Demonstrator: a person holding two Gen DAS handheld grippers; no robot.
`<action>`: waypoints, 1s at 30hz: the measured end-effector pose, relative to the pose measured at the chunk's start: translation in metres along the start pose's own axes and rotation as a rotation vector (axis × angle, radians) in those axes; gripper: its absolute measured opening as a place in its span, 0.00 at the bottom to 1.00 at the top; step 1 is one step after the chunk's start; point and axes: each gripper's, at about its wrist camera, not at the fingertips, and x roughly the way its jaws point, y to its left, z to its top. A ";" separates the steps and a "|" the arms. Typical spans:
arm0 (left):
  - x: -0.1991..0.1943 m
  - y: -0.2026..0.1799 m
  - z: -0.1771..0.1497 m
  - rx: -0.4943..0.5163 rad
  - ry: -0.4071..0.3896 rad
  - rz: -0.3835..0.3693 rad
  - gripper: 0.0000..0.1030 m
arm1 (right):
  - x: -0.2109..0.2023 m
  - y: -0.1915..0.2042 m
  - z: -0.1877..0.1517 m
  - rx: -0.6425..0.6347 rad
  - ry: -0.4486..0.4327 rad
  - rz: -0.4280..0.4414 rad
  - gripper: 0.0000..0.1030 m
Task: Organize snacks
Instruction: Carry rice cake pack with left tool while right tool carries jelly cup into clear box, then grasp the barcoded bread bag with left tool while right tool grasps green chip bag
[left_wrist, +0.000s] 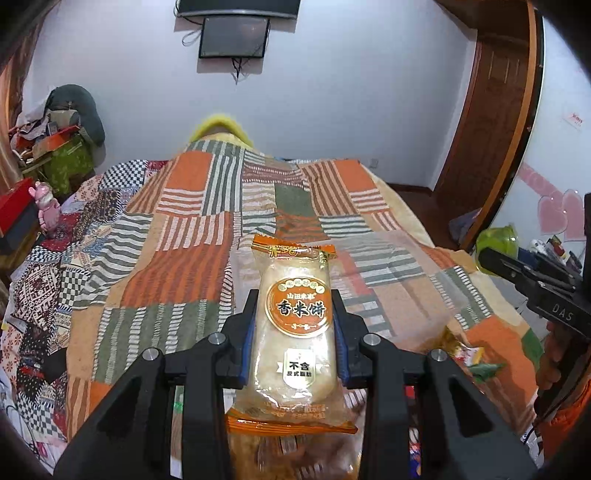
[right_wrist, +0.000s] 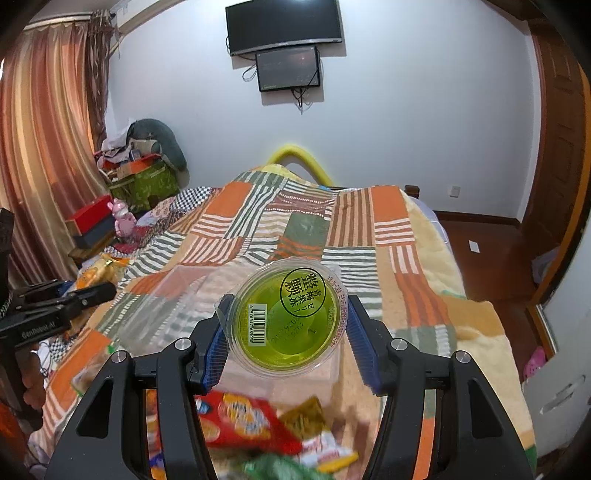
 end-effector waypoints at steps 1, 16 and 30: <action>0.008 0.001 0.002 -0.003 0.015 -0.004 0.33 | 0.009 0.000 0.001 -0.002 0.014 0.001 0.53; 0.099 -0.005 0.001 0.015 0.209 -0.038 0.33 | 0.068 -0.003 -0.007 -0.049 0.231 0.036 0.53; 0.051 0.009 0.007 -0.015 0.135 -0.033 0.53 | 0.024 -0.001 0.005 -0.102 0.137 0.001 0.66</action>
